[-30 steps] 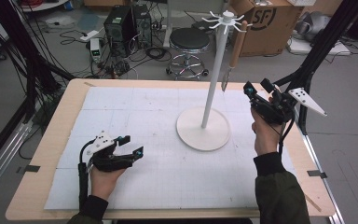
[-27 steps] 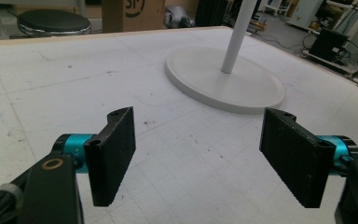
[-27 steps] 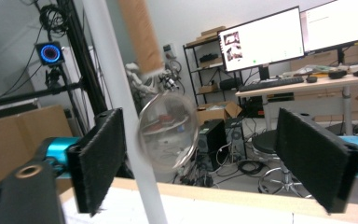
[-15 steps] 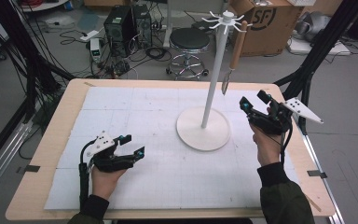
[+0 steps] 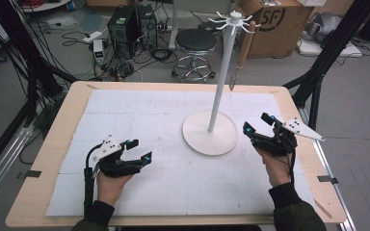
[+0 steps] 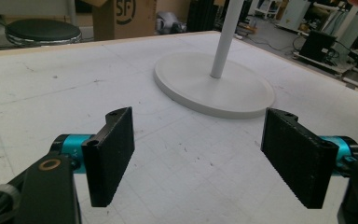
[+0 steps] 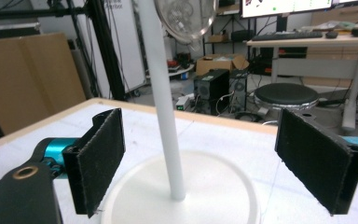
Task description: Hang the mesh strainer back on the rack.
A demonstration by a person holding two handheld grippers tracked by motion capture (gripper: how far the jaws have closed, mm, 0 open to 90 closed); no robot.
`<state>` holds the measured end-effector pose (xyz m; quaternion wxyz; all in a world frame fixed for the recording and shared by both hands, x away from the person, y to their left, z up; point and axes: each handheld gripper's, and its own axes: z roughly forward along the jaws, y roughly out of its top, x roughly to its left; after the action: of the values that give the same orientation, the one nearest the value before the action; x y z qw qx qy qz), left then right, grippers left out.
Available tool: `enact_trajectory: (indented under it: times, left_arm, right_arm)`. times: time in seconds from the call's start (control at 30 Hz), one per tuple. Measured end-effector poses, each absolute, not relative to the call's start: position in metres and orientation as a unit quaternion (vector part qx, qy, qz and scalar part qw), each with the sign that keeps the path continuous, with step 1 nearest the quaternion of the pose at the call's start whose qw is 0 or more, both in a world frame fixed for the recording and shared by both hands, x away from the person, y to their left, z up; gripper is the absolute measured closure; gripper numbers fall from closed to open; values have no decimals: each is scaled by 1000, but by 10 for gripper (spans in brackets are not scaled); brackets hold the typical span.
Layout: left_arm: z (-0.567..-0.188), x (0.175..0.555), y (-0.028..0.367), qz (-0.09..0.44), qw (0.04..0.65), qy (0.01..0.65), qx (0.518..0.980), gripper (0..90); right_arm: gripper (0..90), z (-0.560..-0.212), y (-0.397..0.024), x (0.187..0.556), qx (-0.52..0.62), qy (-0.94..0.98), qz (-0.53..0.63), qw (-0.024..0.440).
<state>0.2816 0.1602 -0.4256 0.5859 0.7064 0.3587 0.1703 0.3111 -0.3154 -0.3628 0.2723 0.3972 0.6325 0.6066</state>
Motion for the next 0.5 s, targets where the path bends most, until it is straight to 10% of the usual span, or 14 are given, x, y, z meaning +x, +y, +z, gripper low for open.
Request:
enact_trajectory:
  times: [0.5]
  left_arm:
    - [-427, 283, 158, 168, 581, 357, 712, 262]
  right_arm:
    - [151, -402, -317, 290, 387, 683, 565, 255]
